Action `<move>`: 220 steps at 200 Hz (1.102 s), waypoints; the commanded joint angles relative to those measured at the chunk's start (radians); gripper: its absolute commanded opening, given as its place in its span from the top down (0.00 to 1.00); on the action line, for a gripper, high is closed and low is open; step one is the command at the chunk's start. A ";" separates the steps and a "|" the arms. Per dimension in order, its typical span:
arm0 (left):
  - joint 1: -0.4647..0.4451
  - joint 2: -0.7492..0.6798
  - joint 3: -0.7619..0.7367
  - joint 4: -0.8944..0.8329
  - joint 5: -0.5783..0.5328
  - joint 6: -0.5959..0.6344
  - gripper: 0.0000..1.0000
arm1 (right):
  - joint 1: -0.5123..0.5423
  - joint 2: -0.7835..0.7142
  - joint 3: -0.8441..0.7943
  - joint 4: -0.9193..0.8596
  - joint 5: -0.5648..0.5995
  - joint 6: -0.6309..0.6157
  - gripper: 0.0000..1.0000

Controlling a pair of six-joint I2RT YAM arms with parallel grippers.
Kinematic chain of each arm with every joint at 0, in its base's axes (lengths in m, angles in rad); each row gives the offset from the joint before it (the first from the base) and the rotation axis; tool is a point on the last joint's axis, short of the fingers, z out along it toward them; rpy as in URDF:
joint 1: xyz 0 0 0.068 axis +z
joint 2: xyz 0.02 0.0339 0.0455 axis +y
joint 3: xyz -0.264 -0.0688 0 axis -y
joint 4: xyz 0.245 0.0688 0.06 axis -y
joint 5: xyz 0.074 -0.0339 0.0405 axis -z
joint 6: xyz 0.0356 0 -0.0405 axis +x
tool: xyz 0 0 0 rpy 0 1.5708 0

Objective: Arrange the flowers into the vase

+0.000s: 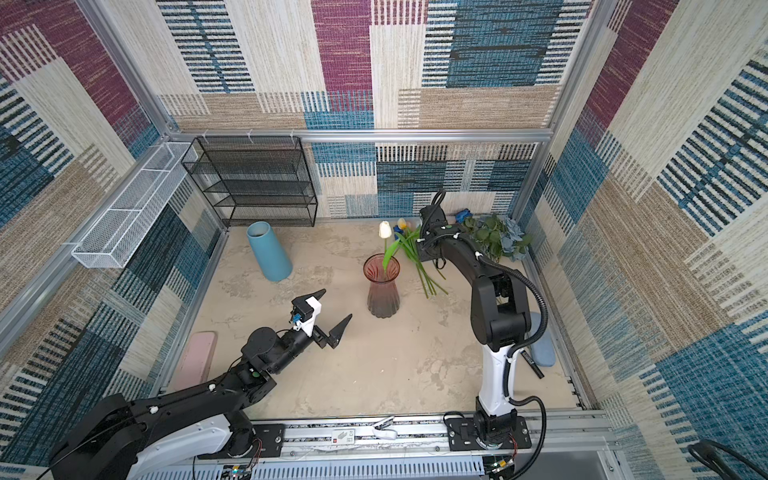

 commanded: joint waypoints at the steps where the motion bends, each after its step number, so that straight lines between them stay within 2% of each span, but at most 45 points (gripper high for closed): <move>1: 0.000 -0.023 0.005 -0.016 0.000 0.029 0.01 | -0.001 0.002 0.016 -0.013 0.011 0.030 0.99; 18: 0.001 -0.043 0.009 -0.053 -0.001 0.034 0.01 | -0.001 0.017 0.033 -0.036 0.004 0.031 0.96; 56: 0.000 -0.039 0.008 -0.034 -0.007 0.044 0.01 | -0.011 0.030 -0.045 0.047 -0.018 0.034 0.94; 81: 0.000 -0.040 0.014 -0.054 -0.001 0.047 0.01 | -0.027 0.033 -0.068 0.095 -0.072 0.049 0.88; 89: 0.000 -0.041 0.016 -0.062 -0.003 0.050 0.01 | -0.029 0.029 -0.096 0.110 -0.069 0.055 0.82; 98: 0.000 -0.045 0.014 -0.065 -0.006 0.051 0.01 | -0.032 0.027 -0.102 0.117 -0.071 0.060 0.64; 103: 0.001 -0.047 0.013 -0.067 -0.009 0.052 0.01 | -0.033 0.026 -0.103 0.118 -0.071 0.063 0.59; 139: 0.001 -0.056 0.020 -0.088 -0.012 0.050 0.01 | -0.034 -0.030 -0.096 0.111 -0.115 0.090 0.55; 157: 0.001 -0.052 0.036 -0.107 -0.017 0.060 0.01 | -0.034 -0.099 -0.124 0.167 -0.220 0.130 0.54; 179: 0.001 -0.036 0.057 -0.111 -0.020 0.065 0.01 | -0.035 -0.178 -0.237 0.377 -0.425 0.235 0.51; 203: 0.001 0.006 0.086 -0.098 -0.016 0.072 0.01 | -0.033 -0.128 -0.249 0.506 -0.617 0.348 0.52; 220: 0.001 0.013 0.112 -0.114 -0.001 0.069 0.01 | -0.028 -0.087 -0.242 0.581 -0.669 0.411 0.52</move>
